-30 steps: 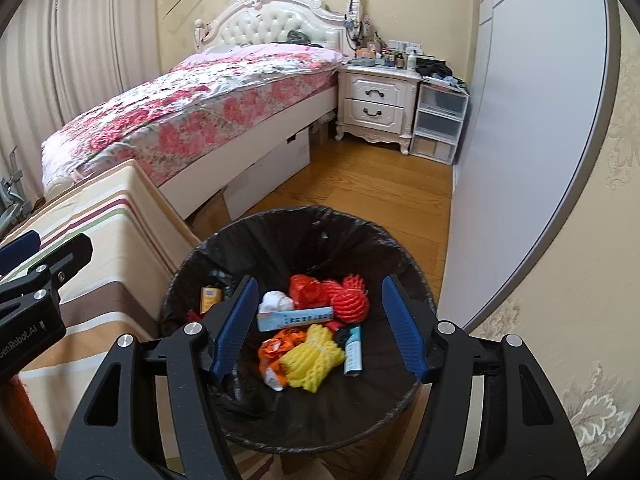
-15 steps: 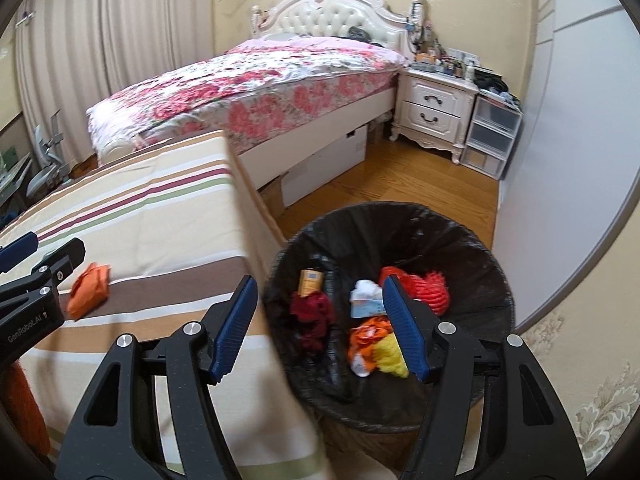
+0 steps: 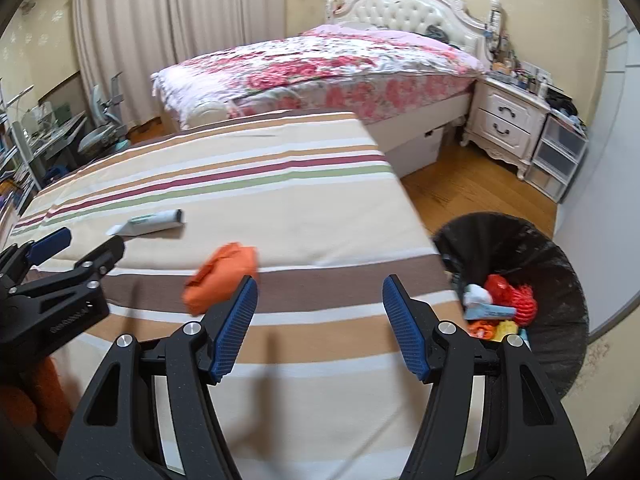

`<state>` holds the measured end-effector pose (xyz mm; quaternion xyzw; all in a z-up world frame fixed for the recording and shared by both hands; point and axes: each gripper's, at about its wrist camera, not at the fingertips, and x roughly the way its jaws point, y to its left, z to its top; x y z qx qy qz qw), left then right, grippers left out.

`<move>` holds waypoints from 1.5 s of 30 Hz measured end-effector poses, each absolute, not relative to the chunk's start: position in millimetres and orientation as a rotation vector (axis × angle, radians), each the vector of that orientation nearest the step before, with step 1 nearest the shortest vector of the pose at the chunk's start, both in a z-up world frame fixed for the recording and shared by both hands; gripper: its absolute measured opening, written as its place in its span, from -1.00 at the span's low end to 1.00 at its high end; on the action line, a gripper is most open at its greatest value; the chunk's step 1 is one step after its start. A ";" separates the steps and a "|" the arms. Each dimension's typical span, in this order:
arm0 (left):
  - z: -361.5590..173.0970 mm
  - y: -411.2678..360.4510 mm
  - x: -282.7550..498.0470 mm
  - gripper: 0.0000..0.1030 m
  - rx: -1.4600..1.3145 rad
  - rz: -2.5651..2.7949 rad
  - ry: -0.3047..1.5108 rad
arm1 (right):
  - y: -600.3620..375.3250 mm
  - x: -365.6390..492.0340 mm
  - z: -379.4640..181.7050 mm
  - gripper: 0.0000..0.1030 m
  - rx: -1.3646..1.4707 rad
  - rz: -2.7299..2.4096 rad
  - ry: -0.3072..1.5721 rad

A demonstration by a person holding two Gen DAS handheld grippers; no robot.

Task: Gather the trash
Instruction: 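Move both open tools back over the orange bag and tube, then grasp the white-and-green tube with the left tool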

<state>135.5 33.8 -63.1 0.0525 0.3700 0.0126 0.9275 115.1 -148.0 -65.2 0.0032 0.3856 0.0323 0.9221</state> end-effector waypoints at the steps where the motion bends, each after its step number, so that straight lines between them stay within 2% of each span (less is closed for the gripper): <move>1: -63.5 37.1 135.8 0.53 0.104 0.029 0.762 | -140.3 116.9 -64.7 0.24 0.004 0.083 0.796; 13: -66.5 62.5 135.3 0.53 0.059 0.046 0.783 | -94.3 132.9 -78.1 0.26 -0.017 0.146 0.871; 15: -66.8 63.3 136.4 0.53 0.054 0.043 0.788 | -91.9 132.3 -80.6 0.19 -0.035 0.149 0.880; 17: -67.0 62.6 138.5 0.53 0.058 0.041 0.788 | -91.3 131.4 -81.2 -0.01 -0.050 0.148 0.882; 18: -67.2 62.0 139.1 0.53 0.061 0.040 0.789 | -90.9 131.1 -80.8 -0.03 -0.062 0.148 0.882; 45: -81.0 26.3 194.2 0.53 0.127 -0.084 0.878 | -117.0 152.6 -81.9 0.02 -0.075 0.099 0.871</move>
